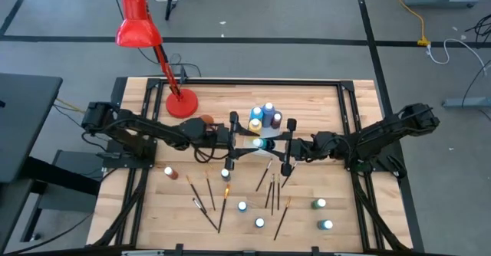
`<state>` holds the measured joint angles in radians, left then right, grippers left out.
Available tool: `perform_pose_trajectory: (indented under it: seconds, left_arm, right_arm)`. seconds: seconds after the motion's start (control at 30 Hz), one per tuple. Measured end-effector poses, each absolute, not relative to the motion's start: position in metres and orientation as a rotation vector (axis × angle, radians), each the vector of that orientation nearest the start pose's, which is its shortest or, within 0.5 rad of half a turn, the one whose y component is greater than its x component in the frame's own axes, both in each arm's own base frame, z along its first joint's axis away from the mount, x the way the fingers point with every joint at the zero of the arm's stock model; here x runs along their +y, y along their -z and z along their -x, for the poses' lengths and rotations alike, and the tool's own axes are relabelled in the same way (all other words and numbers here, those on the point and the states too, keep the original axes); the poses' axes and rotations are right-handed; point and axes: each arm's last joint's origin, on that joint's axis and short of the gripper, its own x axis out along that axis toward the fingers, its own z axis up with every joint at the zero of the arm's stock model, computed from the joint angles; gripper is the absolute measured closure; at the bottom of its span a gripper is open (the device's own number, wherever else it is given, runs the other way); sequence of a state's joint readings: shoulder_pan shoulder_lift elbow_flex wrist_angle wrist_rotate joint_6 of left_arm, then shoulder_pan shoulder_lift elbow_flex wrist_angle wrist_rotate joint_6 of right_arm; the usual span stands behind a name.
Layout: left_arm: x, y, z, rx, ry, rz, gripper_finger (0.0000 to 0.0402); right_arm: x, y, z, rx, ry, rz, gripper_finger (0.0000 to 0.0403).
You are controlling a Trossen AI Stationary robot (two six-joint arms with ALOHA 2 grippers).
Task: Pick & Place Paint Supplies
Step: Put the small dark green paint bottle into the white bin
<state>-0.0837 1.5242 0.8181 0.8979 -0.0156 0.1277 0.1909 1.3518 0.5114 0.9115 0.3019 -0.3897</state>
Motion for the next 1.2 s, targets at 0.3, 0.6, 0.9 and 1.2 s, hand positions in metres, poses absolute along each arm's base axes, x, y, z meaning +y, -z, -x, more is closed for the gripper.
perform_pose_trajectory:
  seconds: [0.3, 0.6, 0.9, 1.2]
  left_arm:
    - [-0.025, -0.271, -0.327, -0.181, 0.032, -0.116, 0.02]
    - [-0.024, -0.271, -0.327, -0.173, 0.034, -0.129, 0.0275]
    - [-0.023, -0.265, -0.328, -0.11, 0.005, -0.129, 0.0275]
    - [-0.019, -0.247, -0.328, 0.077, -0.126, -0.124, 0.0275]
  right_arm:
    - [0.042, -0.225, -0.263, -0.047, 0.12, 0.362, 0.0263]
    - [0.041, -0.226, -0.263, -0.049, 0.124, 0.357, 0.0263]
    - [0.04, -0.219, -0.263, 0.021, 0.119, 0.365, 0.0242]
    - [0.035, -0.2, -0.261, 0.232, 0.235, 0.334, 0.0161]
